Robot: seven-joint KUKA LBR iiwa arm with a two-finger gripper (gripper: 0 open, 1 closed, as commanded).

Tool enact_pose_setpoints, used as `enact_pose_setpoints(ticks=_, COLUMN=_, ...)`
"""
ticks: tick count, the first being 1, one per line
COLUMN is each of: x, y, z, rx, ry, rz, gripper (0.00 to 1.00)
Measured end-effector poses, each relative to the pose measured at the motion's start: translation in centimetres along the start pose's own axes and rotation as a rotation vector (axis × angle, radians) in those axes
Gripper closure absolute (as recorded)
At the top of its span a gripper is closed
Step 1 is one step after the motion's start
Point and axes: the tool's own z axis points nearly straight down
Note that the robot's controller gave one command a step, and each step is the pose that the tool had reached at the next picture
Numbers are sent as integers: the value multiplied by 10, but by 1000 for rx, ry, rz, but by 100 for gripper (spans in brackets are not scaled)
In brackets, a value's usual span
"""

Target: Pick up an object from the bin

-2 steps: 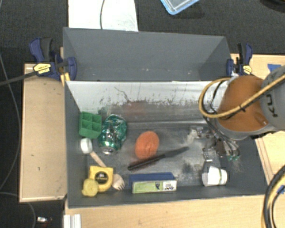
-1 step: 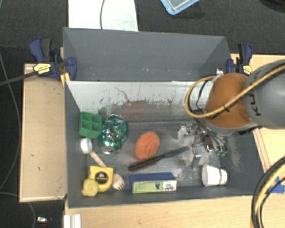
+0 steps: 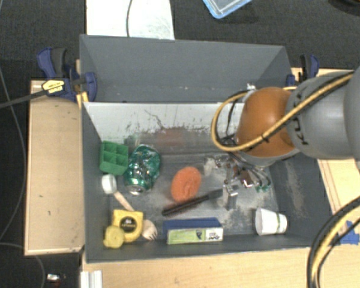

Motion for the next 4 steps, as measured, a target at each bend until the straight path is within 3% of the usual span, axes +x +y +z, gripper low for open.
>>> enact_pose_setpoints(ticks=1, x=26, y=38, z=2, rx=6, ry=-10, rz=341, gripper=100)
enact_pose_setpoints(ticks=2, x=26, y=38, z=2, rx=6, ry=-10, rz=340, gripper=100)
enact_pose_setpoints(ticks=4, x=39, y=56, z=-118, rx=7, ry=-7, rz=364, gripper=100)
